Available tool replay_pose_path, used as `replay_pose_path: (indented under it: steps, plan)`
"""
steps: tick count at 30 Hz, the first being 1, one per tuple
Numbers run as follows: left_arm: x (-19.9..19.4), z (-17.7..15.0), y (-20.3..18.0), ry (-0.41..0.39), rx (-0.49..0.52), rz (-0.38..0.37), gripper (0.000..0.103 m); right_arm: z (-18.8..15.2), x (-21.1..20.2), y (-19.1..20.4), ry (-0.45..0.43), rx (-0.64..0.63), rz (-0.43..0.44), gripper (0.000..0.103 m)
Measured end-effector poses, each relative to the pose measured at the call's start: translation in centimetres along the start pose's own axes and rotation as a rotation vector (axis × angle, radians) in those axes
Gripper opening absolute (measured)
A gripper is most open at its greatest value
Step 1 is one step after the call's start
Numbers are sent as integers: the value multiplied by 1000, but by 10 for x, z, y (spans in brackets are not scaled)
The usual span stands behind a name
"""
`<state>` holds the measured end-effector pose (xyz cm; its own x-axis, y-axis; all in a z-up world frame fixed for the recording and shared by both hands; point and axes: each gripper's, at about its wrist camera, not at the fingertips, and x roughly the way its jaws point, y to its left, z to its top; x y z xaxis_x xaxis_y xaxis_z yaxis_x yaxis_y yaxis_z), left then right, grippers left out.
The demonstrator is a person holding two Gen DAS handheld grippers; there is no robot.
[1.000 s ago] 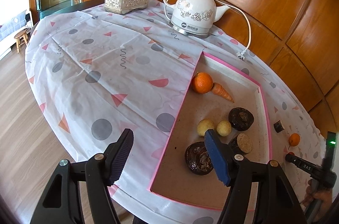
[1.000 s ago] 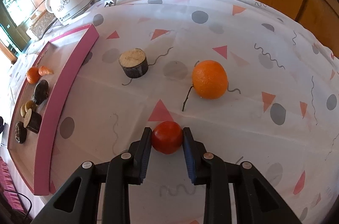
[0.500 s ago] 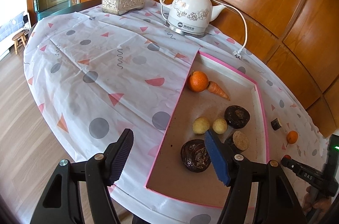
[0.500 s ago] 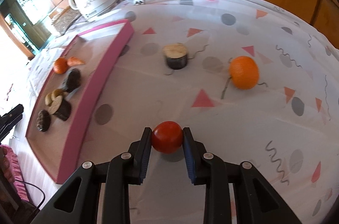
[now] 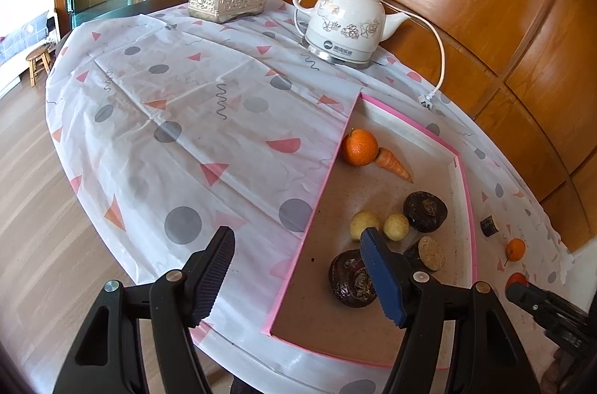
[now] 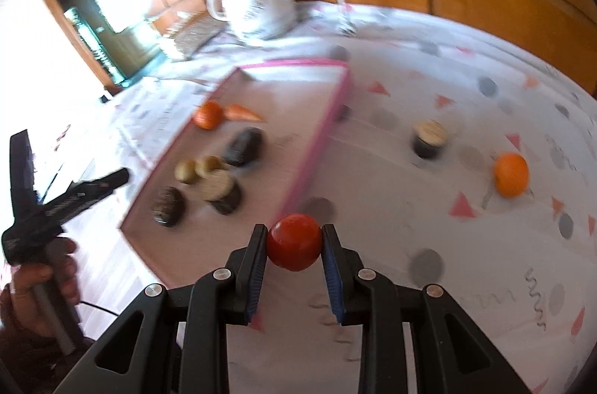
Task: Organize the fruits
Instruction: 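Carry the red tomato with the right tool into the tray and release, then withdraw the right tool from the tray toward the remaining produce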
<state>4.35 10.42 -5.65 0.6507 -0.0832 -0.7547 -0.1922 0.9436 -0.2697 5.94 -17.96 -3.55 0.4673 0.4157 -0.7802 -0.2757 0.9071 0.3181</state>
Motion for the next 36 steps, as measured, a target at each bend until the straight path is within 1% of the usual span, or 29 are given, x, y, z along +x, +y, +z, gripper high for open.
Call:
replay_pose_path:
  steps: [4,7,13,16,24,28,30,36]
  plan:
    - [2,0,1,4,-3,2,70,5,0,22,-4,-38,46,29]
    - [3,-1,1,5,-1,2,70,7,5,33,2,-66,61,29]
    - [4,-1,2,9,-3,4,70,8,27,54,49,-124,52,29]
    - [5,-1,3,14,-4,5,70,6,34,57,63,-142,32,29]
    - [8,-2,3,19,1,8,70,8,50,51,87,-131,-22,30]
    - [8,-2,3,21,2,8,70,6,53,53,88,-134,-30,31]
    - [8,-3,3,22,3,8,70,6,53,53,85,-134,-34,34]
    - [7,-3,3,19,1,6,70,6,50,52,80,-123,-35,34]
